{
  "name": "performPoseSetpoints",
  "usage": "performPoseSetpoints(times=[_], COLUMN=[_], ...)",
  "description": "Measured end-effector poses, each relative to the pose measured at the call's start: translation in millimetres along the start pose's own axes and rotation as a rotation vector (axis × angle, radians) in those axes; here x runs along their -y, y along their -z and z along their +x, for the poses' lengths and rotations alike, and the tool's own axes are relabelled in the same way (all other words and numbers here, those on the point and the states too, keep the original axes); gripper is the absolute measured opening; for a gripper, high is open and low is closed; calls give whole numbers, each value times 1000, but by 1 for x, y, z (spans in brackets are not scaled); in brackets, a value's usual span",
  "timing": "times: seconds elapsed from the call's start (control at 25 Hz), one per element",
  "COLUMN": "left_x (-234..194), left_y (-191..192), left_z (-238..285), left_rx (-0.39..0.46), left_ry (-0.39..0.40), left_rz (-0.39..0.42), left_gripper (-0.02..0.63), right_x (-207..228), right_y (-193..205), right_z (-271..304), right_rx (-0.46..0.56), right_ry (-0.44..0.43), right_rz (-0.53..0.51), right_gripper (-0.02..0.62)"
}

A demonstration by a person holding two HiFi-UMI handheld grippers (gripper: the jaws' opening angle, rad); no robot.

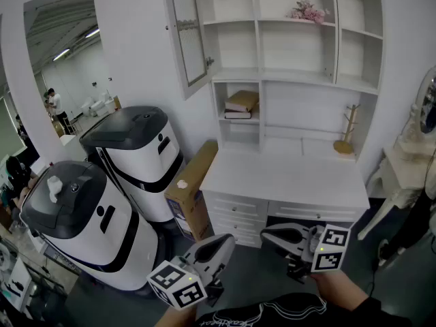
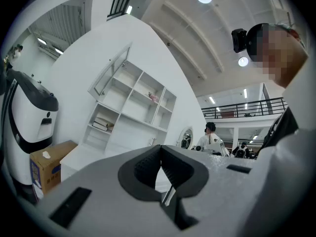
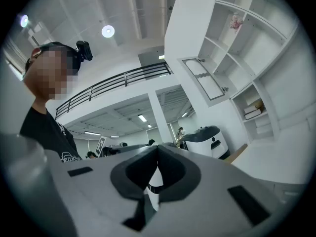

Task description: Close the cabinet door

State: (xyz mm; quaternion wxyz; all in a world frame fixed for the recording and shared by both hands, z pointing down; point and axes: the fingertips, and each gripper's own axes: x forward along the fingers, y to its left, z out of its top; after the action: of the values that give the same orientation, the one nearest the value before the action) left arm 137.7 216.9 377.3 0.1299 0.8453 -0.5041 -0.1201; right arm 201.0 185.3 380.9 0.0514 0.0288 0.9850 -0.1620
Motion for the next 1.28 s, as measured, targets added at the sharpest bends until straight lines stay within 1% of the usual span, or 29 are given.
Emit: performPoseSetpoints(times=[0.16,0.4,0.6,0.76,1.0,1.16,1.28], left_x=[-12,-24,-39,-49,-70,-100,-131], left_y=[-4,-4,1,4,10,14,13], left_z=[-12,-38,-55,-62,-62,-56,-42], left_rx=[10,25,39,43,34,14,1], left_ry=[-13,-39,-74,-98,-127,-151,-161], left_rz=[11,8,-9,-25,-34,-52,-72], left_gripper=[5,5,5,5,5,5,5], right_x=[0,-13,-20,-18,4,32,62], right_y=[2,15,36,45,49,54,52], right_z=[11,28,45,58,78,101,119], right_rx=[-1,-21,-84,-113,-113,-124,-119], right_ry=[14,13,-8,-24,-41,-62,-67], right_rz=[-21,-17,-15,-9,16,46,70], right_gripper=[6,6,6,6,6,6,6])
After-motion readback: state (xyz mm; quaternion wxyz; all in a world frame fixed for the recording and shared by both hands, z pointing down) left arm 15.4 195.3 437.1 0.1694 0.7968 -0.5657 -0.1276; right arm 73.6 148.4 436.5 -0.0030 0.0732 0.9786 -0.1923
